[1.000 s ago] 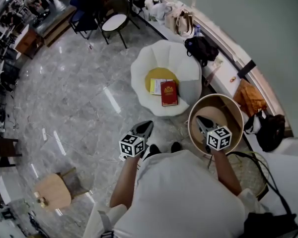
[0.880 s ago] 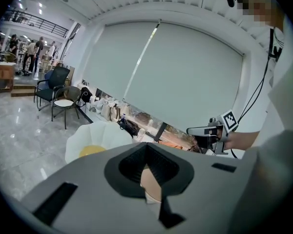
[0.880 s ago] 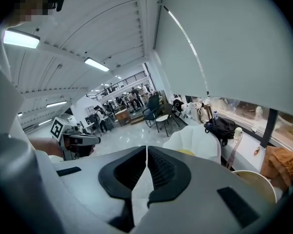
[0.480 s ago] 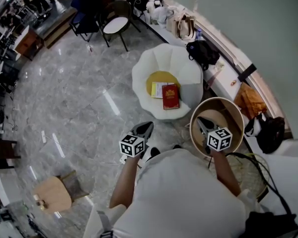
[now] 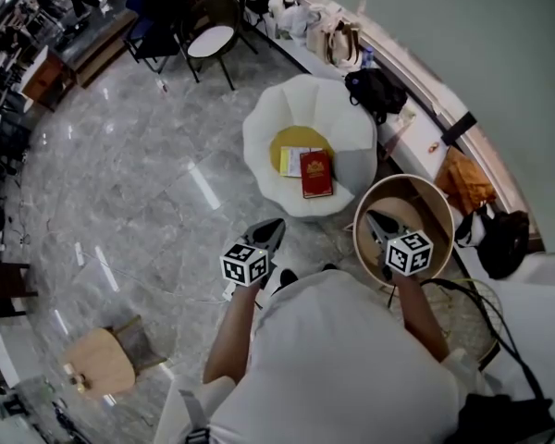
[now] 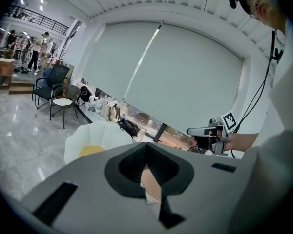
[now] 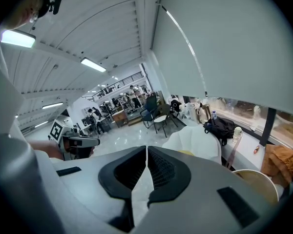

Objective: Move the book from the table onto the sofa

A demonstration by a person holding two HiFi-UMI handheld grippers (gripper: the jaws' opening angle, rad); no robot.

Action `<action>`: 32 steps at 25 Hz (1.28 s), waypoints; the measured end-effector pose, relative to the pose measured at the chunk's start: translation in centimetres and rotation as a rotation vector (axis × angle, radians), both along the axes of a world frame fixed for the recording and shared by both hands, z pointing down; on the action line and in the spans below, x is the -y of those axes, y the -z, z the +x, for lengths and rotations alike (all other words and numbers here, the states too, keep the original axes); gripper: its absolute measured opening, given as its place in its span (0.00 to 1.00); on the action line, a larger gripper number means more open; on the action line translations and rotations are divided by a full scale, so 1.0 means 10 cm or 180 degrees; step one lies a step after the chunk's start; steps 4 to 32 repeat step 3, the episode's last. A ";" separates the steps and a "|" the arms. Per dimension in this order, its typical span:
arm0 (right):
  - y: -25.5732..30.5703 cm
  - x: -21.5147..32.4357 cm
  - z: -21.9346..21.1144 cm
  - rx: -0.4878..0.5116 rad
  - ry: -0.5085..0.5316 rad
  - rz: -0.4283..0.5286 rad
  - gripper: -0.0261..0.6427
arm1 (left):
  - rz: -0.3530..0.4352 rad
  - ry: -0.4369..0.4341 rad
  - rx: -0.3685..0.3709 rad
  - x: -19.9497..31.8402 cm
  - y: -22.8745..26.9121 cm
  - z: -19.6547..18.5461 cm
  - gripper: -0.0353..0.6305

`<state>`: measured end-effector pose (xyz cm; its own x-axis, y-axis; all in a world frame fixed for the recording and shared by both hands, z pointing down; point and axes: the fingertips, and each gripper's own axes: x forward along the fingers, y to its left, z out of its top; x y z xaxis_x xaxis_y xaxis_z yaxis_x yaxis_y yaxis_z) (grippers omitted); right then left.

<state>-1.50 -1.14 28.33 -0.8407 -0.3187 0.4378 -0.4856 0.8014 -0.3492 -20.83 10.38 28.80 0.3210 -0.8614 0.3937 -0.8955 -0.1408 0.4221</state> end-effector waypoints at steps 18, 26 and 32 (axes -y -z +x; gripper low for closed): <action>0.02 0.00 -0.03 0.0007 0.0007 0.0014 0.10 | 0.0027 -0.0003 0.0015 0.03 0.04 -0.04 0.06; 0.02 0.00 -0.03 0.0007 0.0007 0.0014 0.10 | 0.0027 -0.0003 0.0015 0.03 0.04 -0.04 0.06; 0.02 0.00 -0.03 0.0007 0.0007 0.0014 0.10 | 0.0027 -0.0003 0.0015 0.03 0.04 -0.04 0.06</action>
